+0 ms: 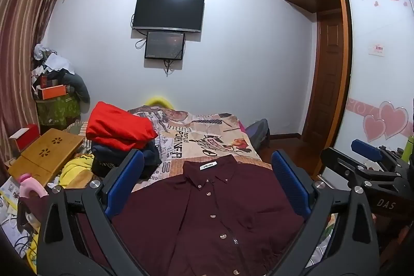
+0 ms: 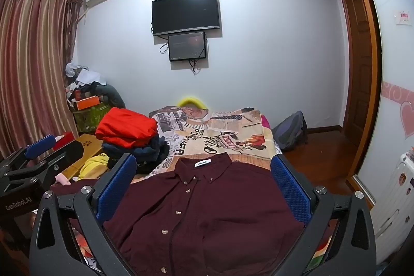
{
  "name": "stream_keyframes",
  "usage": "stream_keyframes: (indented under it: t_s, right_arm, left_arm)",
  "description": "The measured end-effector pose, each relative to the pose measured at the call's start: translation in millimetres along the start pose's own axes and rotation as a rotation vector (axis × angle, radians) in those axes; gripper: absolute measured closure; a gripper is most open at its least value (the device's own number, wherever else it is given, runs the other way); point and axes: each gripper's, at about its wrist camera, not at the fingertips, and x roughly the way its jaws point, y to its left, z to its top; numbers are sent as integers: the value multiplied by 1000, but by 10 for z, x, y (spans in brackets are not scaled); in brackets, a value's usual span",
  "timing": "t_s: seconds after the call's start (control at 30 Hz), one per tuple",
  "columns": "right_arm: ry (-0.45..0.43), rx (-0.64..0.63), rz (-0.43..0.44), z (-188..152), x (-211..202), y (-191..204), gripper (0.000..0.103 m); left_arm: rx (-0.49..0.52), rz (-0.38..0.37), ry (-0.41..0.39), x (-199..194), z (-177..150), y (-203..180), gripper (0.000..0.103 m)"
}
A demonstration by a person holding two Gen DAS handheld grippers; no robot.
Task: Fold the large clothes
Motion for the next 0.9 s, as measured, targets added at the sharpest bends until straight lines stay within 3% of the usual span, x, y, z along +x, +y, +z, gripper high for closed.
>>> stream_keyframes:
  t_s: [0.9]
  right_arm:
    - [9, -14, 1, -38, 16, 71, 0]
  left_arm:
    - [-23, 9, 21, 61, -51, 102, 4]
